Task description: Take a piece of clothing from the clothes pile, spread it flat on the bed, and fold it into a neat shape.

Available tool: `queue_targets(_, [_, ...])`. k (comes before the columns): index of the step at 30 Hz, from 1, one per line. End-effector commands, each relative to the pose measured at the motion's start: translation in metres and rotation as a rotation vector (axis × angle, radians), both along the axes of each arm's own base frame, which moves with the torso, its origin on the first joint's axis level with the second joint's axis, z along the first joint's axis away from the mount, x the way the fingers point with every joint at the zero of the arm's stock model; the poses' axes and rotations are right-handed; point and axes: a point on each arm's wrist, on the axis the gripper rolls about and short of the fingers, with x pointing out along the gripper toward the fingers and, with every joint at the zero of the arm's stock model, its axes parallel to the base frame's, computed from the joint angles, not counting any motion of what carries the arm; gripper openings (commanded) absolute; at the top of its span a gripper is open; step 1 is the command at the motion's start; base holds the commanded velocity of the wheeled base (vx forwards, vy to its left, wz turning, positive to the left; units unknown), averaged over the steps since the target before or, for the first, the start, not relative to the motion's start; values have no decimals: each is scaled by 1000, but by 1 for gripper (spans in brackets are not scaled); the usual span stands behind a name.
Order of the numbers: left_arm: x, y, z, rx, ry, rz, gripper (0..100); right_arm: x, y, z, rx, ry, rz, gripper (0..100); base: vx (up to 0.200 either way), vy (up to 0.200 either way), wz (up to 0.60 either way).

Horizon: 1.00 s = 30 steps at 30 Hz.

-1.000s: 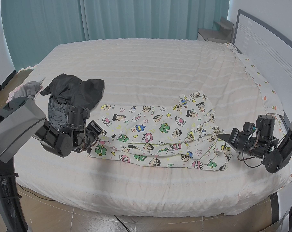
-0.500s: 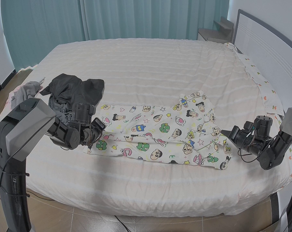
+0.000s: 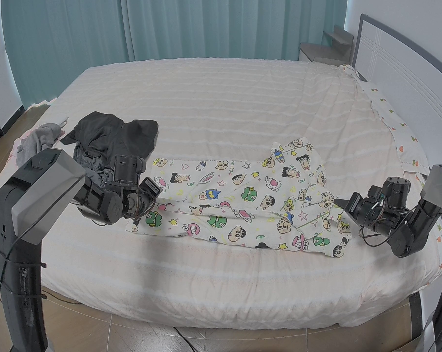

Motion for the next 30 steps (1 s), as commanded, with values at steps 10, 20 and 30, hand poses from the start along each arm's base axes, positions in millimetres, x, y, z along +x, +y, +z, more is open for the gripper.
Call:
queue_targets(10, [8,1,4,2,6,12,100,2,-10,-4,-3,8,-32,100,0,0,0])
queue_targets(20, [-7,37,70,-28,-51,64,100,-25,-54,18,81,2,-221,100,0,0,0])
queue_targets(30, [-78,51,124,-236,102,-72,100,-85,-8,44,345,109,-183,100,0,0,0])
